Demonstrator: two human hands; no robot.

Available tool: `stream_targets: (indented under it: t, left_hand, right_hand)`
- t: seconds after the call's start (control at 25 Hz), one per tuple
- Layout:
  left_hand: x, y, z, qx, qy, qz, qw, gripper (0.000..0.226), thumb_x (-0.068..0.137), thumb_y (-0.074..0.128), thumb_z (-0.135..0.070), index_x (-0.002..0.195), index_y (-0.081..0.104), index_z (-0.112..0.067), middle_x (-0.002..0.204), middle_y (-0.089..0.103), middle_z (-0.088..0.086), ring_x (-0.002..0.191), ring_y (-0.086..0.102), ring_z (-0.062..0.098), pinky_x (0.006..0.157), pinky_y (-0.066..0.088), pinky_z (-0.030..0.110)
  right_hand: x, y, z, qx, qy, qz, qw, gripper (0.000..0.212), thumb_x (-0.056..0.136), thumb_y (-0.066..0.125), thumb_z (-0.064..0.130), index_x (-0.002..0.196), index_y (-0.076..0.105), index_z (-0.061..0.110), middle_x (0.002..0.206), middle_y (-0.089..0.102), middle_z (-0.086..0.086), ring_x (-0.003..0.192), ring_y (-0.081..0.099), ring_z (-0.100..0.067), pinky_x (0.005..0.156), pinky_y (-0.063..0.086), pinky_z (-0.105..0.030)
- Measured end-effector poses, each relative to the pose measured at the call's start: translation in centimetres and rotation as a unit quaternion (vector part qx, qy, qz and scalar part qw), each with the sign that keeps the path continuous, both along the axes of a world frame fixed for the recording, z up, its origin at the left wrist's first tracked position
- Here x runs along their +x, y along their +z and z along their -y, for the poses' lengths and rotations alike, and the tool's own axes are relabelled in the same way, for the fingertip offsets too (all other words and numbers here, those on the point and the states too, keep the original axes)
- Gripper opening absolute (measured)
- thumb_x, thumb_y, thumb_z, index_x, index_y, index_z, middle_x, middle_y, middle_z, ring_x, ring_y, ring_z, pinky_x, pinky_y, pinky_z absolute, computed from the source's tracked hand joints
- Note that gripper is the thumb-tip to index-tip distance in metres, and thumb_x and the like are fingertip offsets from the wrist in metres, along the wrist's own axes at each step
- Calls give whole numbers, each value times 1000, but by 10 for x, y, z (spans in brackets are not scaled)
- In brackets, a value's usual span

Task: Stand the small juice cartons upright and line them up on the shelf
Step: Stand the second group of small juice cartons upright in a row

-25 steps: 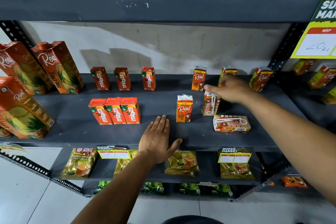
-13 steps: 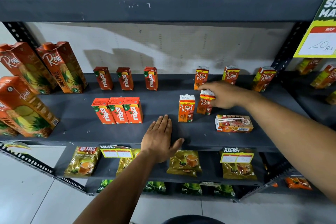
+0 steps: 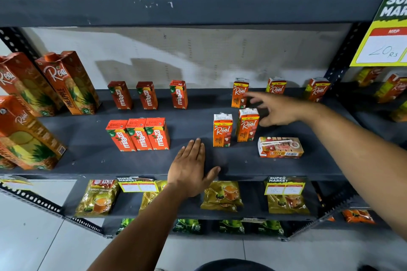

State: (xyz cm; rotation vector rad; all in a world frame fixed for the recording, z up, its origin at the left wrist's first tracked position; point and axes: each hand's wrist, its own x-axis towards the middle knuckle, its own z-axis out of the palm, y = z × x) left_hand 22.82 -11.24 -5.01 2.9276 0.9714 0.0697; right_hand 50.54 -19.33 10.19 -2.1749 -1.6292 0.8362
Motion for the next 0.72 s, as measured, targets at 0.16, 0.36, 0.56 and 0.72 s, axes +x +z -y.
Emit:
stream_targets:
  t: [0.16,0.36,0.56,0.72]
  left_hand:
    - [0,2,1,3,2,-1,1000,97,81,-1,-76,150,6,-7,162,3,10,148,0,22,119,2,37]
    - [2,2,1,7,3,-11,1000,98,80,-4,-75,150,4,-8,162,2,10,148,-2,22,120,3,38]
    - [1,2,1,10,-1,-16,1000,97,81,-5,-75,150,5,-7,162,2,10,148,-1,22,120,3,38]
    - [0,2,2,10,2,-11,1000,100,79,-7,-76,150,5,-7,162,3,10,148,-1,22,119,1,36]
  right_hand:
    - [28,-10,42,-130,-23,60,989,83,71,82,6,142,41,23,139,50,-3,123,50,-22,96,46,-35]
    - [20,-47,85,-139,-41,170,975,81,68,85,34,139,45,29,132,57,2,108,54,-16,75,41,-21]
    - [15,-61,79,-69,-62,173,981,92,76,78,35,152,26,29,158,29,-4,143,28,-24,111,28,-36]
    - [10,-71,76,-46,-48,170,983,78,76,77,31,145,41,27,136,48,2,122,45,-19,98,38,-31]
